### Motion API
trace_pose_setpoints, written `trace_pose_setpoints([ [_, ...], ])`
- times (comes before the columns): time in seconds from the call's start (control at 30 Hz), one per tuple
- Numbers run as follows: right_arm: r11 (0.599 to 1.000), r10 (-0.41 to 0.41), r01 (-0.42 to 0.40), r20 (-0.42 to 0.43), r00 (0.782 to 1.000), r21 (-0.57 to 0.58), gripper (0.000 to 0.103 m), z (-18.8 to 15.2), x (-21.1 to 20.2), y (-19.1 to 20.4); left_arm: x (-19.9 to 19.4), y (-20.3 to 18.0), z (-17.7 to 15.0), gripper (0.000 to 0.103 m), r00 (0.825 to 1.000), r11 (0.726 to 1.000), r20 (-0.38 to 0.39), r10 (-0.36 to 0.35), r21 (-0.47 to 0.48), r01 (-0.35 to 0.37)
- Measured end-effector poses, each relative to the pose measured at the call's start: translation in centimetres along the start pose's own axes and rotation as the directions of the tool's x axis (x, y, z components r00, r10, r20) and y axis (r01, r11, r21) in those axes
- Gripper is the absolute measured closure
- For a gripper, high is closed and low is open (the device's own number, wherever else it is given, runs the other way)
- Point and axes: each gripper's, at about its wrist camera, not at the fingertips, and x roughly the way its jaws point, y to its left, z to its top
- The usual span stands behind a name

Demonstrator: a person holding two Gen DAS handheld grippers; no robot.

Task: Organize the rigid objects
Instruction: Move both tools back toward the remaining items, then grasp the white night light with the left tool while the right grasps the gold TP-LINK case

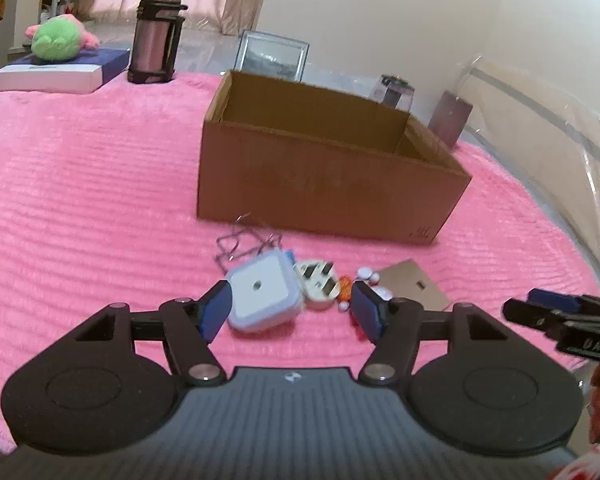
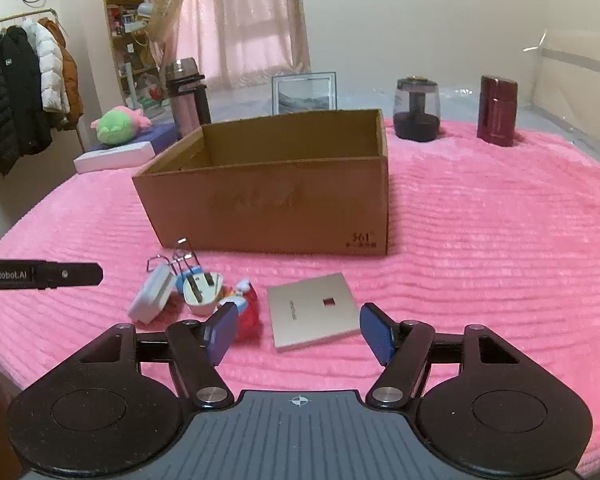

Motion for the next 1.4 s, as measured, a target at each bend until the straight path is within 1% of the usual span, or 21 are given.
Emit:
trace_pose_setpoints([
  [0.13, 1.0, -0.005, 0.005, -0.011, 1.0, 0.014, 0.037, -0.4, 0.1, -0.5, 0.4, 0.5, -0.8, 0.041, 1.0, 1.0, -0.013, 0.019, -0.009, -0.019],
  [0.33, 0.999, -0.016, 0.016, -0.009, 1.0, 0.027, 0.036, -0.6, 0.2, -0.9, 1.0, 0.7, -1.0, 0.035, 0.999, 0.999, -0.02, 0.045, -0.005, -0.045],
  [0.53, 0.999, -0.014, 0.015, -0.022, 1.0, 0.029, 0.035, -0.8, 0.7, -0.9, 2.2, 0.7, -0.9, 0.032, 0.999, 0.999, -0.033, 0.04, -0.014, -0.04],
  [0.63, 1.0, -0.012, 0.013, -0.029, 1.0, 0.025, 0.034, -1.0, 1.1, -1.0, 2.9, 0.8, -0.8, 0.031, 0.999, 0.999, -0.043, 0.025, -0.034, -0.027],
  [0.73, 1.0, -0.02, 0.021, -0.036, 0.999, 0.021, 0.032, -1.2, 1.5, -1.2, 3.6, 1.1, -0.8, 0.027, 0.999, 0.998, -0.053, 0.006, -0.064, -0.009],
  [0.83, 0.999, -0.025, 0.026, -0.047, 0.999, 0.021, 0.031, -1.3, 2.1, -1.4, 4.4, 1.2, -0.8, 0.027, 0.998, 0.998, -0.063, 0.021, -0.057, -0.024],
  [1.0, 0.999, -0.033, 0.031, -0.071, 0.997, -0.018, 0.028, -1.4, 3.7, -1.2, 5.4, 1.9, -0.8, 0.026, 0.997, 0.996, -0.075, 0.007, -0.093, -0.013],
  [1.07, 0.999, -0.033, 0.03, -0.084, 0.996, -0.036, 0.021, -1.5, 4.6, -1.2, 5.8, 1.9, -0.7, 0.025, 0.997, 0.996, -0.08, 0.008, -0.092, -0.016],
  [1.13, 0.999, -0.027, 0.023, -0.092, 0.995, -0.048, 0.018, -1.6, 5.5, -1.1, 6.2, 2.1, -0.7, 0.025, 0.996, 0.995, -0.084, 0.007, -0.096, -0.015],
  [1.4, 0.991, -0.016, 0.003, -0.096, 0.995, -0.13, 0.017, -1.6, 9.2, -1.1, 7.5, 2.4, -0.4, 0.022, 0.996, 0.996, -0.083, 0.012, -0.088, -0.019],
])
